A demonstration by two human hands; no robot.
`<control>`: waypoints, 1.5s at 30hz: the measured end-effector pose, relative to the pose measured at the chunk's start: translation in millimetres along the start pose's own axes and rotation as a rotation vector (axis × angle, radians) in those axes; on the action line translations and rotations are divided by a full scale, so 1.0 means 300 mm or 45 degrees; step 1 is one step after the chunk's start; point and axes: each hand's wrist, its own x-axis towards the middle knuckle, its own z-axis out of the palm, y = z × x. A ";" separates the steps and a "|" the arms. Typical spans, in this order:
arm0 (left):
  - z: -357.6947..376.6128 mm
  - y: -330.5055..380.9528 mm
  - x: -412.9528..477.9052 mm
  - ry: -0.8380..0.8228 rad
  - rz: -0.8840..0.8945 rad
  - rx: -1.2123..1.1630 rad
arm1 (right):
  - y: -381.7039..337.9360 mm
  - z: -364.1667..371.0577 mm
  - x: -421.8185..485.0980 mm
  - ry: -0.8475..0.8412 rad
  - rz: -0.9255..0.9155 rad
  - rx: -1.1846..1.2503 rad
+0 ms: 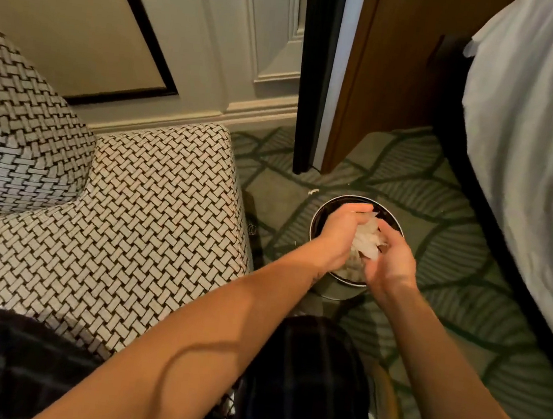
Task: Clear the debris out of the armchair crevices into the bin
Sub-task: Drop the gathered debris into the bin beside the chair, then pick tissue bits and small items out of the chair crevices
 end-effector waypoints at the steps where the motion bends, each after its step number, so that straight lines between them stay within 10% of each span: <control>1: -0.008 -0.020 0.038 0.006 -0.037 -0.005 | 0.003 -0.004 0.025 0.017 0.032 -0.007; 20: -0.145 -0.098 0.164 0.213 -0.460 -0.096 | 0.093 -0.073 0.146 0.073 0.116 -0.182; 45: -0.708 0.365 -0.704 -0.001 0.271 -0.392 | 0.130 0.641 -0.673 -0.775 -0.033 -0.389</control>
